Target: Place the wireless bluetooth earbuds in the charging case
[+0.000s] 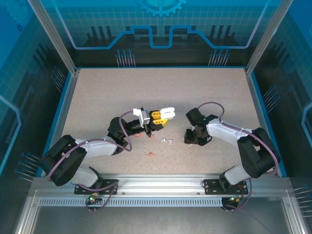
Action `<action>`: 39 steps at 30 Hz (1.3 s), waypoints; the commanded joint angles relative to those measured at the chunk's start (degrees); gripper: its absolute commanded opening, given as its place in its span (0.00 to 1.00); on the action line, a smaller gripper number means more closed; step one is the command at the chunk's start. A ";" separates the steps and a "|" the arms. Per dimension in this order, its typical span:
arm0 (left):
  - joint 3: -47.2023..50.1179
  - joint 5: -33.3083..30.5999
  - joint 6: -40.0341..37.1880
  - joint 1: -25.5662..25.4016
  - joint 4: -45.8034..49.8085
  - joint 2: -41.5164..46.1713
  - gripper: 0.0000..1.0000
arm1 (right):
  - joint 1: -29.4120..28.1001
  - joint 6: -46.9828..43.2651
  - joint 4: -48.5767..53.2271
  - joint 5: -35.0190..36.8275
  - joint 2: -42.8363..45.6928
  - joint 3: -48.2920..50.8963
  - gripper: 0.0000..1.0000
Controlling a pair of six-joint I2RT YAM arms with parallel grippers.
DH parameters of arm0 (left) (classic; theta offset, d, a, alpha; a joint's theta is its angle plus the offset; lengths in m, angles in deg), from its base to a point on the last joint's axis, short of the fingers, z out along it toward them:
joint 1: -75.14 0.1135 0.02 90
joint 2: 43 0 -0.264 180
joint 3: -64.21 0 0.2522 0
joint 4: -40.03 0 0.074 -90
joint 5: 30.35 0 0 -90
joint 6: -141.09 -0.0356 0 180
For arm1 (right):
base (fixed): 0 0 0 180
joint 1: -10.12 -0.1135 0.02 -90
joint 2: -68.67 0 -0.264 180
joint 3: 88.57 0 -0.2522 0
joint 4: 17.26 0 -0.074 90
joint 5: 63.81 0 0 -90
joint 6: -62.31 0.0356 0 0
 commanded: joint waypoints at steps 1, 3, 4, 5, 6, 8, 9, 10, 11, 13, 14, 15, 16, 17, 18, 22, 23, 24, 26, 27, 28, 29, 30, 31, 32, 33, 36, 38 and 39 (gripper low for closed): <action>0.23 0.90 -0.57 -0.38 -3.06 0.18 0.00 | -1.06 0.48 0.29 0.72 -1.26 -1.50 0.41; 0.23 0.87 -0.58 -0.38 -3.06 0.16 0.00 | -1.25 0.33 0.03 0.72 -1.53 -1.77 0.41; 0.23 0.85 -0.63 -0.43 -3.06 0.09 0.00 | -1.39 0.20 -0.14 0.72 -1.77 -1.95 0.41; 0.23 0.85 -0.65 -0.42 -3.10 0.07 0.00 | -1.56 -0.01 -0.20 0.68 -1.89 -2.10 0.41; 0.21 0.81 -0.66 -0.38 -3.06 0.03 0.00 | -1.69 -0.15 -0.33 0.78 -2.10 -2.33 0.40; 0.23 0.85 -0.66 -0.43 -3.05 0.05 0.00 | -2.04 -0.45 -0.33 1.07 -2.55 -2.80 0.40; 0.23 0.83 -0.69 -0.43 -3.06 0.00 0.00 | -2.26 -0.62 -0.33 1.29 -2.81 -3.08 0.40; 0.23 0.81 -0.66 -0.42 -3.10 -0.07 0.00 | -2.53 -0.80 -0.40 1.42 -3.08 -3.46 0.40; 0.23 0.77 -0.66 -0.43 -3.07 -0.09 0.00 | -2.78 -0.90 -0.48 1.51 -3.34 -3.74 0.40; 0.15 0.82 -0.66 -0.42 -3.07 -0.18 0.00 | -3.21 -1.42 -0.84 1.66 -3.86 -3.87 0.39; 0.15 0.81 -0.67 -0.43 -3.06 -0.18 0.00 | -3.43 -1.58 -0.89 1.88 -4.15 -3.92 0.39; 0.10 0.78 -0.60 -0.42 -3.06 -0.18 0.00 | -3.63 -1.81 -1.07 1.87 -4.42 -3.88 0.39; 0.15 0.78 -0.64 -0.43 -3.06 -0.14 0.00 | -3.76 -2.02 -1.37 1.56 -4.74 -3.85 0.40; 0.22 0.83 -0.65 -0.41 -3.06 -0.26 0.00 | -3.80 -2.21 -1.76 1.22 -5.01 -5.45 0.39; 0.23 0.76 -0.66 -0.40 -3.06 -0.22 0.00 | -3.87 -2.36 -2.02 0.83 -5.34 -5.67 0.39; 0.41 0.75 -0.82 -0.39 -3.06 -0.27 0.00 | -4.66 -3.43 -2.07 0.79 -6.20 -6.79 0.40; 0.41 0.68 -0.87 -0.39 -3.10 -0.26 0.00 | -4.85 -3.90 -2.00 0.99 -6.20 -7.04 0.40; 0.41 0.72 -0.84 -0.38 -3.05 -0.22 0.00 | -4.95 -4.23 -2.08 0.94 -6.20 -7.21 0.40; 0.41 0.67 -0.86 -0.42 -3.06 -0.25 0.00 | -5.03 -5.04 -2.40 0.45 -6.37 -7.34 0.40; 0.41 0.72 -0.84 -0.40 -3.04 -0.35 0.00 | -5.12 -5.25 -2.53 0.11 -6.51 -7.50 0.40; 0.41 0.61 -0.84 -0.43 -3.06 -0.31 0.00 | -5.12 -5.42 -2.52 -0.27 -6.64 -7.70 0.40; 0.50 0.60 -0.88 -0.42 -3.10 -0.36 0.00 | -5.21 -5.64 -2.48 -0.57 -6.64 -7.82 0.40; 0.49 0.59 -0.91 -0.42 -3.06 -0.35 0.00 | -5.21 -5.73 -1.95 -0.32 -6.60 -7.95 0.40; 0.52 0.63 -0.93 -0.43 -3.10 -0.31 0.00 | -5.25 -5.80 -1.15 0.54 -6.36 -8.24 0.41; 0.58 0.58 -0.98 -0.41 -3.06 -0.33 0.00 | -5.28 -5.82 0.09 1.65 -6.10 -8.49 0.41; 0.58 0.58 -1.01 -0.41 -3.06 -0.35 0.00 | -5.35 -5.82 1.30 2.94 -5.79 -8.75 0.41; 0.58 0.52 -1.02 -0.43 -3.08 -0.35 0.00 | -5.28 -5.56 4.06 5.47 -4.71 -9.09 0.42; 0.54 0.48 -1.02 -0.40 -3.06 -0.44 0.00 | -5.29 -4.94 5.05 5.24 -4.70 -8.90 0.42; 0.53 0.48 -1.01 -0.43 -3.06 -0.50 0.00 | -5.38 -4.63 5.27 5.01 -4.92 -8.73 0.42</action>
